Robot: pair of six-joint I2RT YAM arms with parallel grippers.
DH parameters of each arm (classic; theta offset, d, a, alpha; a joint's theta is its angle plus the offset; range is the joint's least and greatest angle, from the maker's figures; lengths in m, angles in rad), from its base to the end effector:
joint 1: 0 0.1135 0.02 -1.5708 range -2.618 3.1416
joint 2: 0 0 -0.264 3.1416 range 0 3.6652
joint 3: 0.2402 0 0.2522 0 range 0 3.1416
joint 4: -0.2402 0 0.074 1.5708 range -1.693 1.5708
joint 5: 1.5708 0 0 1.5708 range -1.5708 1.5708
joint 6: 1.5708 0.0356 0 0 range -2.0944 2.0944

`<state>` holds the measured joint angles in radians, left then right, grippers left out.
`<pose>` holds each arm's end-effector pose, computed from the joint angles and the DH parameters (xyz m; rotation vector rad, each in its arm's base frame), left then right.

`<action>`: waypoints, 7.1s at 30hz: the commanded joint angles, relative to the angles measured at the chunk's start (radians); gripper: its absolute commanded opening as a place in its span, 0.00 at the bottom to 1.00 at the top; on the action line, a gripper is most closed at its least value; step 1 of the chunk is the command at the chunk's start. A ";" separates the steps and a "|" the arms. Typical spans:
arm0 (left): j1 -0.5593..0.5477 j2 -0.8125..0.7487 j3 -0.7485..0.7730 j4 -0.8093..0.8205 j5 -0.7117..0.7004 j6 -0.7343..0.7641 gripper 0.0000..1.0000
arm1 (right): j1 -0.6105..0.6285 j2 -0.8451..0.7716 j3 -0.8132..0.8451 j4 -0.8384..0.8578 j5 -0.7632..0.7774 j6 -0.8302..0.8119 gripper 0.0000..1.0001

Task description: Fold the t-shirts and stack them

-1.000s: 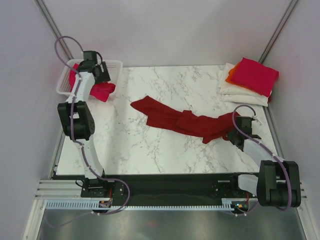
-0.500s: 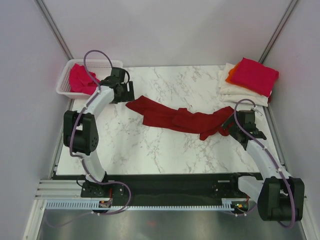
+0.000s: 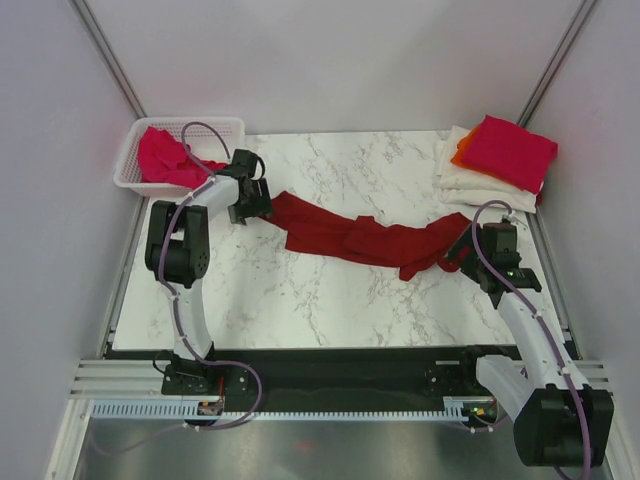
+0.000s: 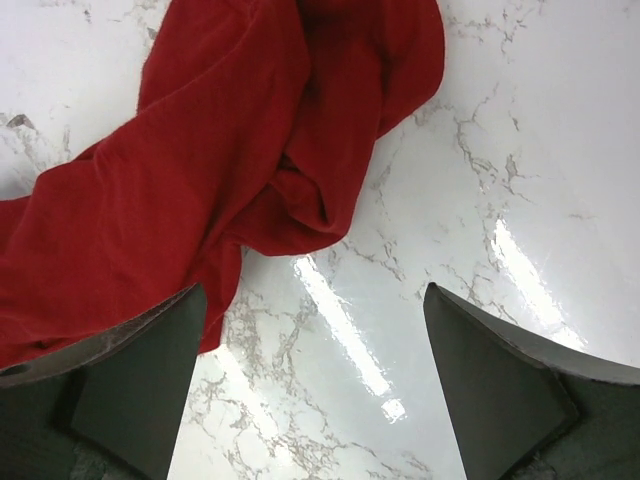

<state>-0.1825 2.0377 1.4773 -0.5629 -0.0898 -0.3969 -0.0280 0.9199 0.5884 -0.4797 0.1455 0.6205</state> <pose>0.4191 -0.0741 0.1712 -0.3148 2.6687 -0.0590 0.1862 -0.0104 0.2213 0.8214 2.2271 0.1111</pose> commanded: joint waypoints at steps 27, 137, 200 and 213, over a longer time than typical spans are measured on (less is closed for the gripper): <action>-0.021 -0.562 -0.254 0.024 0.093 0.039 0.04 | 0.513 0.525 0.461 0.035 -0.075 -0.163 0.94; -0.103 -1.089 0.029 -0.104 0.085 0.181 0.02 | 0.680 0.238 1.347 -0.364 0.450 -0.441 0.00; 0.000 -0.536 -0.169 0.153 0.300 0.032 0.82 | 0.389 0.804 1.093 0.019 0.232 -0.306 0.98; -0.066 -0.438 -0.460 0.261 0.236 -0.123 0.80 | 0.278 1.213 1.280 -0.053 0.011 -0.275 0.98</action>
<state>-0.2401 1.6176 1.0687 -0.3805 0.1802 -0.4423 0.2718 2.0907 1.7477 -0.5198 0.1867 0.3279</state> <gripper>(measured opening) 0.807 0.979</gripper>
